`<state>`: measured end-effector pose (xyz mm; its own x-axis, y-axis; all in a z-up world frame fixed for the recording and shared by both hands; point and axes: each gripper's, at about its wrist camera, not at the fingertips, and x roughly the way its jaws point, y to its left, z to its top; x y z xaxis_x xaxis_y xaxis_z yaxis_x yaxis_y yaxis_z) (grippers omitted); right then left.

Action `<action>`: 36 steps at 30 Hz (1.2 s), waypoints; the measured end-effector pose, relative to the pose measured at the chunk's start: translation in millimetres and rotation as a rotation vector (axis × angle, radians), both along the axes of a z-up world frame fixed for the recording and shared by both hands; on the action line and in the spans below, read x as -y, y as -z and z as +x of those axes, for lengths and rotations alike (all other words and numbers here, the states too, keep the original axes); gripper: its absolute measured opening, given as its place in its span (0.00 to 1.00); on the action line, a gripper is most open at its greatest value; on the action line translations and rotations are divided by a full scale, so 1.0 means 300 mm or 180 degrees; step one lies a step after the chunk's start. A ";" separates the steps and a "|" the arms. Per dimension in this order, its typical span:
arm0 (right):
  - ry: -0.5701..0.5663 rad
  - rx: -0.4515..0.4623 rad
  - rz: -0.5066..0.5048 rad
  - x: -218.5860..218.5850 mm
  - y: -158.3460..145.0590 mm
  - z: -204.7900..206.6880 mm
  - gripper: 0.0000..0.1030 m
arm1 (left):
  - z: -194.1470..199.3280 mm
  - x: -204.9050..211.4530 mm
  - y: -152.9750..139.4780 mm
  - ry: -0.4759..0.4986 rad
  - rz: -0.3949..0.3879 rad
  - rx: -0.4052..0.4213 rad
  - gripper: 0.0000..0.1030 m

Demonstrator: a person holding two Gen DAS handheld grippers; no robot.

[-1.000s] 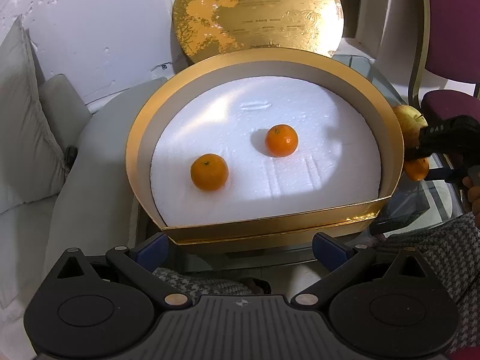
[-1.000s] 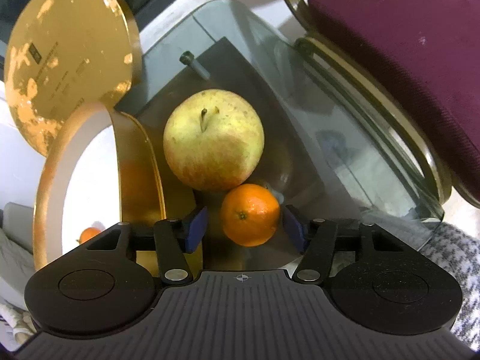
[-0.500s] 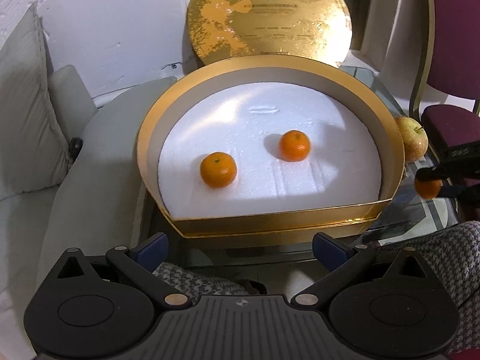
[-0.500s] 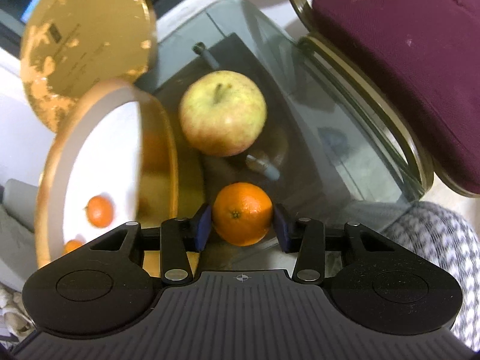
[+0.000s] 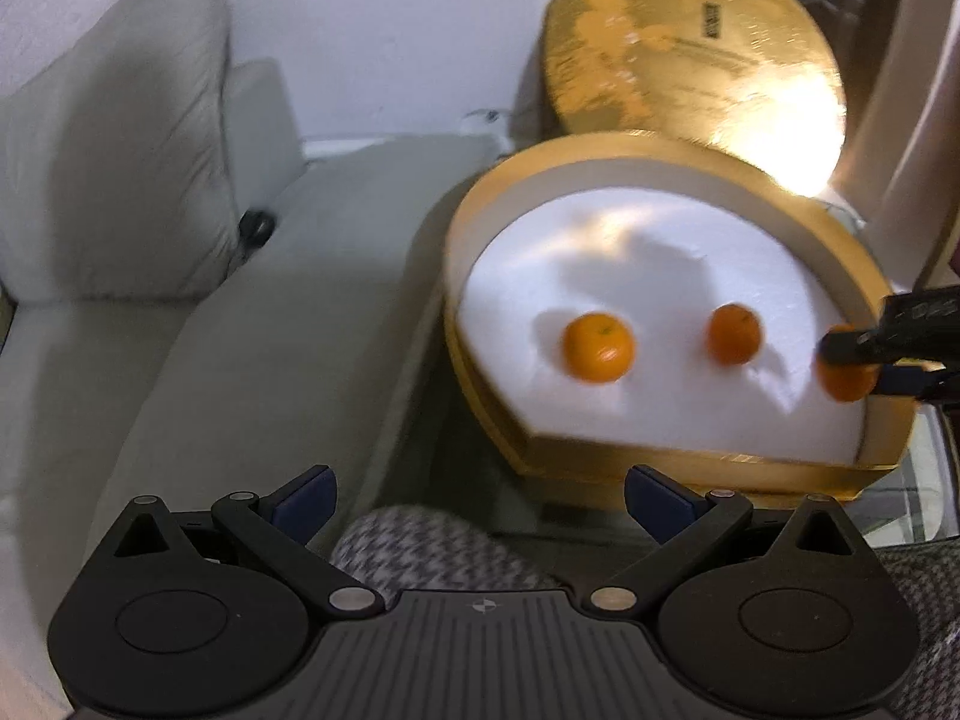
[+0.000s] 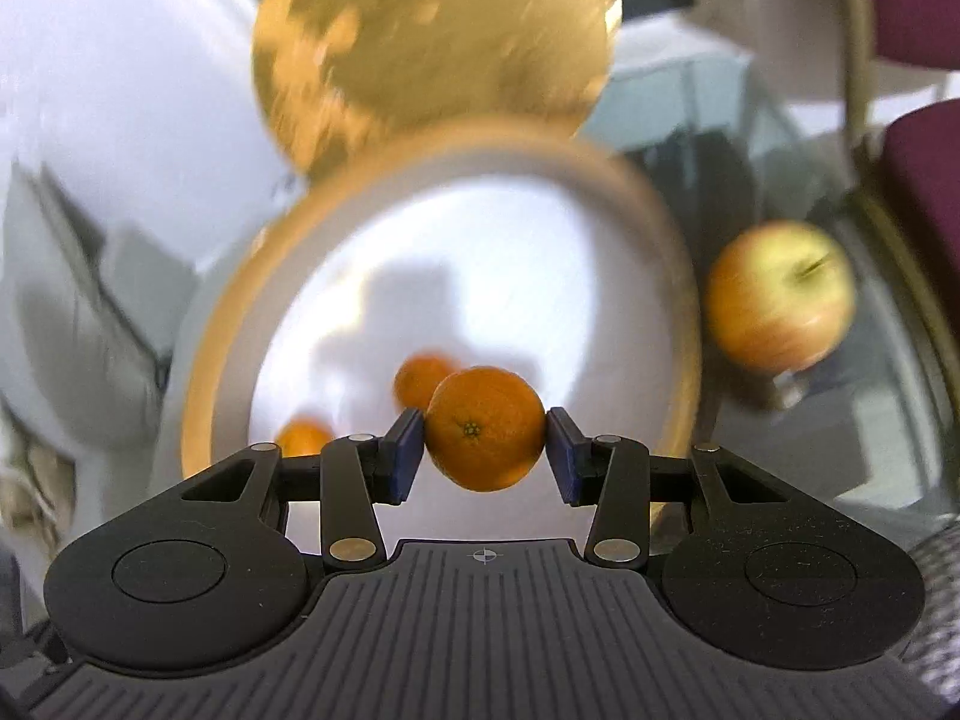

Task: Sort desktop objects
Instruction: 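Place the last mandarin on the foam with the right gripper and release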

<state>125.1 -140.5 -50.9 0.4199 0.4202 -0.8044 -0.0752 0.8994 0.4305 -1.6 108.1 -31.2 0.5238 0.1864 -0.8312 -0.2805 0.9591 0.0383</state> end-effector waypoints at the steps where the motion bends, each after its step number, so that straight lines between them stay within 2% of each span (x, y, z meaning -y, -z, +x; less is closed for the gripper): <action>1: -0.0060 -0.0064 -0.0043 -0.030 0.025 0.005 0.44 | -0.004 -0.010 0.007 -0.0027 -0.0022 -0.0021 0.99; 6: -0.0285 -0.0320 -0.0253 -0.144 0.116 0.018 0.44 | -0.002 -0.041 0.019 -0.0075 -0.0096 -0.0044 0.99; 10: -0.0409 -0.0379 -0.0394 -0.184 0.131 0.002 0.46 | 0.003 -0.037 0.016 -0.0036 -0.0113 -0.0032 0.99; 11: -0.0413 -0.0394 -0.0412 -0.186 0.132 0.003 0.51 | 0.002 -0.033 0.013 -0.0024 -0.0112 -0.0024 0.99; 12: -0.0399 -0.0391 -0.0416 -0.182 0.130 0.008 0.51 | -0.002 -0.033 0.012 -0.0011 -0.0110 -0.0014 0.99; 14: -0.0357 -0.0356 -0.0394 -0.168 0.118 0.005 0.55 | -0.005 -0.024 0.007 0.0001 -0.0102 -0.0005 0.99; 17: -0.0326 -0.0285 -0.0312 -0.146 0.084 -0.008 0.56 | -0.010 -0.010 0.003 0.0026 -0.0080 0.0018 0.99; 19: -0.0280 -0.0243 -0.0279 -0.121 0.055 -0.025 0.63 | -0.016 0.006 -0.007 0.0058 -0.0060 0.0036 0.99; 25: -0.0135 -0.0097 -0.0062 -0.012 -0.039 -0.112 0.64 | -0.031 0.059 -0.034 0.0194 0.0024 0.0072 0.99; 28: -0.0054 0.0011 0.0013 0.049 -0.082 -0.162 0.69 | -0.032 0.089 -0.045 0.0268 0.0069 0.0090 0.99; 32: 0.0064 0.0119 0.0002 0.121 -0.109 -0.219 0.73 | -0.028 0.144 -0.067 0.0401 0.0137 0.0134 0.99; 36: 0.0215 0.0061 0.0070 0.201 -0.100 -0.256 0.74 | -0.017 0.207 -0.082 0.0562 0.0194 0.0159 0.99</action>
